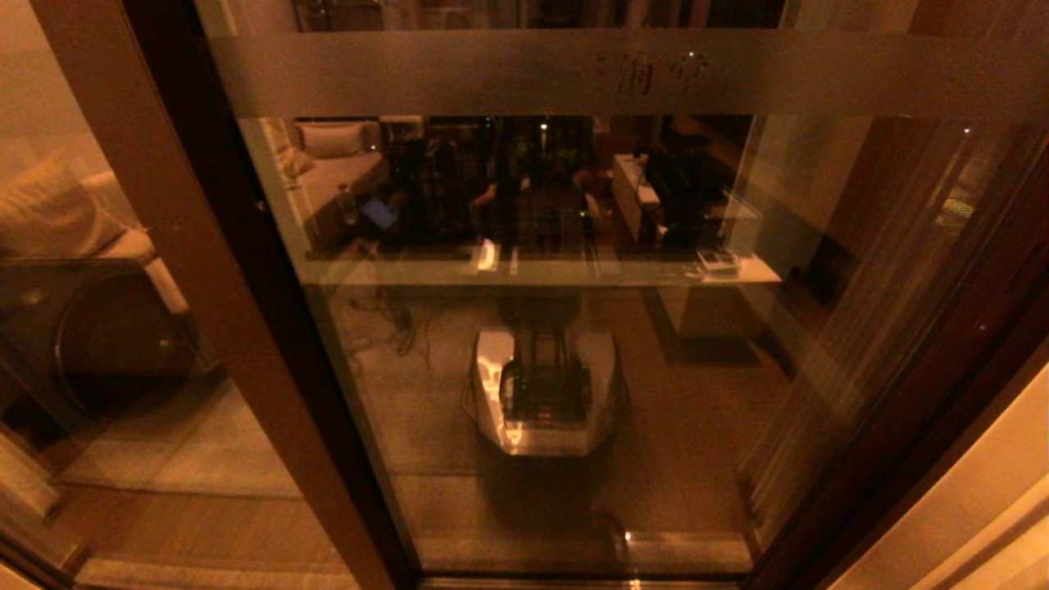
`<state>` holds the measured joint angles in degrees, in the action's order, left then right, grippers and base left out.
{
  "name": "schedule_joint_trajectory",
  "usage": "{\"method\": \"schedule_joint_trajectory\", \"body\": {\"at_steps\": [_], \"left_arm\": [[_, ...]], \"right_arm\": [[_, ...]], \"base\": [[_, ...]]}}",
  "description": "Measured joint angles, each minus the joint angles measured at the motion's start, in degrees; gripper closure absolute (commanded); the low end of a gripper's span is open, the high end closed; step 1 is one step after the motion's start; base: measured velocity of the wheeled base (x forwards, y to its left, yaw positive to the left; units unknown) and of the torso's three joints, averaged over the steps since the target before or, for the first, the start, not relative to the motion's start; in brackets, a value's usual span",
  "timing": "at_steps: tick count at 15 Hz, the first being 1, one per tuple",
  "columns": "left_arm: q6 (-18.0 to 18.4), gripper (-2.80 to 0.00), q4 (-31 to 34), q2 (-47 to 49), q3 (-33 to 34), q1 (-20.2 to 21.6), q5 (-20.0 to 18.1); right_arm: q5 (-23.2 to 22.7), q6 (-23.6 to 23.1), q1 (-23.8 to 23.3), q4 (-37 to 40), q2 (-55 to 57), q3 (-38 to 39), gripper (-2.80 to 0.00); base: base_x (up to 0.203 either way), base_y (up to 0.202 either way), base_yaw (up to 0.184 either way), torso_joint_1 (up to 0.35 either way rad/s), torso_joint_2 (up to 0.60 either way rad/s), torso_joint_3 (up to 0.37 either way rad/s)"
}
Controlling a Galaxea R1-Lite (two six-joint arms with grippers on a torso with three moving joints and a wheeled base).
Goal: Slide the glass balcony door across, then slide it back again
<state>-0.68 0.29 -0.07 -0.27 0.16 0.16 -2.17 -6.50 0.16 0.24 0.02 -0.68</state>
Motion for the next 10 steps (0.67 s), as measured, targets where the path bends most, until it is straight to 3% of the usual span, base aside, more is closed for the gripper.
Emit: {"method": "schedule_joint_trajectory", "body": {"at_steps": [10], "left_arm": [[0.0, 0.0, 0.0, 0.0, 0.0, 0.0, 0.0]], "right_arm": [[0.0, 0.1, 0.0, 0.8, 0.0, 0.6, 0.0]], "base": [[0.0, 0.0, 0.0, 0.0, 0.0, 0.0]]}}
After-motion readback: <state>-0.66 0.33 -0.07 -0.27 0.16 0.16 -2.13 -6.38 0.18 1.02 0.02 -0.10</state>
